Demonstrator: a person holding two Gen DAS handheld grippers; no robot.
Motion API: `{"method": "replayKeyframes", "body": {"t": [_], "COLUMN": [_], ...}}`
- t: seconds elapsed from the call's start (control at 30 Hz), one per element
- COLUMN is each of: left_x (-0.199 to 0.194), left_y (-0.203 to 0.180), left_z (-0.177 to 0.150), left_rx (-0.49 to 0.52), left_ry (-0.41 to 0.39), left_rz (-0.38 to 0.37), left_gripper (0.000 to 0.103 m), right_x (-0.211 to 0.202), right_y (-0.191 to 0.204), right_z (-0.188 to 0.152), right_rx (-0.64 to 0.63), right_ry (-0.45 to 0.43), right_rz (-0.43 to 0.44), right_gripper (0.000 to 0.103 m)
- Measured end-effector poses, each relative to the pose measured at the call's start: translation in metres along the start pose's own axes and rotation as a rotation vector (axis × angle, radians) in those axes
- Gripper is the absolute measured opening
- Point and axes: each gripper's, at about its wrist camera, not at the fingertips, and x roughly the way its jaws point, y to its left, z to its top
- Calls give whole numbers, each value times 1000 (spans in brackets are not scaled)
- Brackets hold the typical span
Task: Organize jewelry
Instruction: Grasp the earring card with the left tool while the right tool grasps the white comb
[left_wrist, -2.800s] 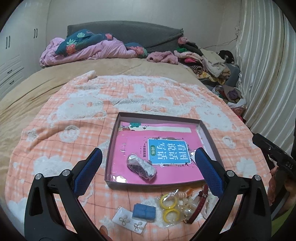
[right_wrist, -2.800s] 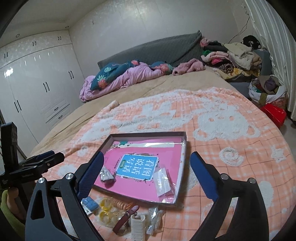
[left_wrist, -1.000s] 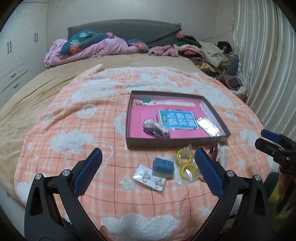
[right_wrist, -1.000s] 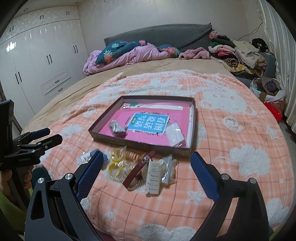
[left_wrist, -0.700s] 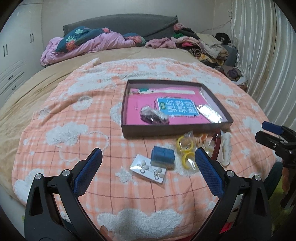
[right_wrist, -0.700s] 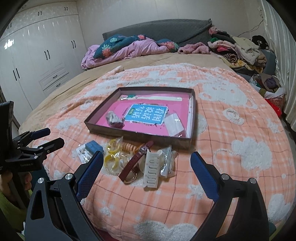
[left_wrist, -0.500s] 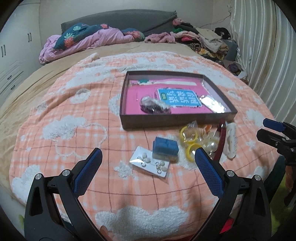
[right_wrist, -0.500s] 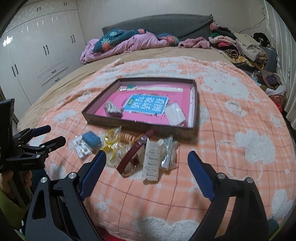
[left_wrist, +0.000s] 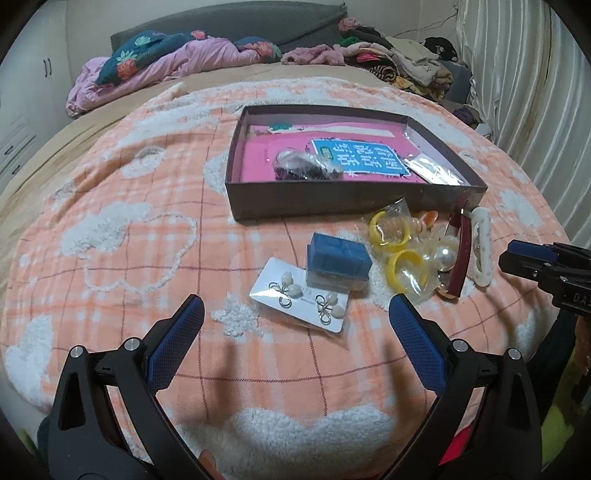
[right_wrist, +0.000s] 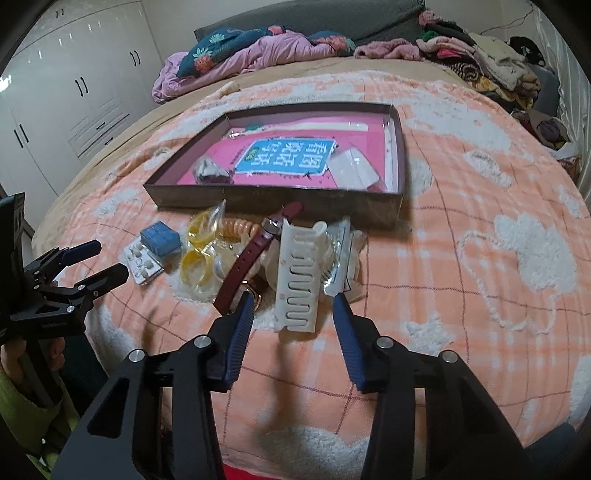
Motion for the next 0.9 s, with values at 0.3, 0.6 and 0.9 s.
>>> {"method": "replayKeyframes", "body": {"t": [0.3,0.6,0.9], "left_x": [16,37,51], "left_y": [6,7,-2], "left_z": [-4,-4,1], "left_rx": [-5,-12,37], "left_ry": [16,51,52], "left_rz": [-45,-58,-22], "left_gripper": [94,94,82], "right_x": [25,38,22], "right_y": [-5,-18,-39], "right_z": [-1,2,-1], "right_rx": [26,77,119], "right_ry": [40,24,-11], "right_rz": [37,55,0], "right_gripper": [43,26,26]}}
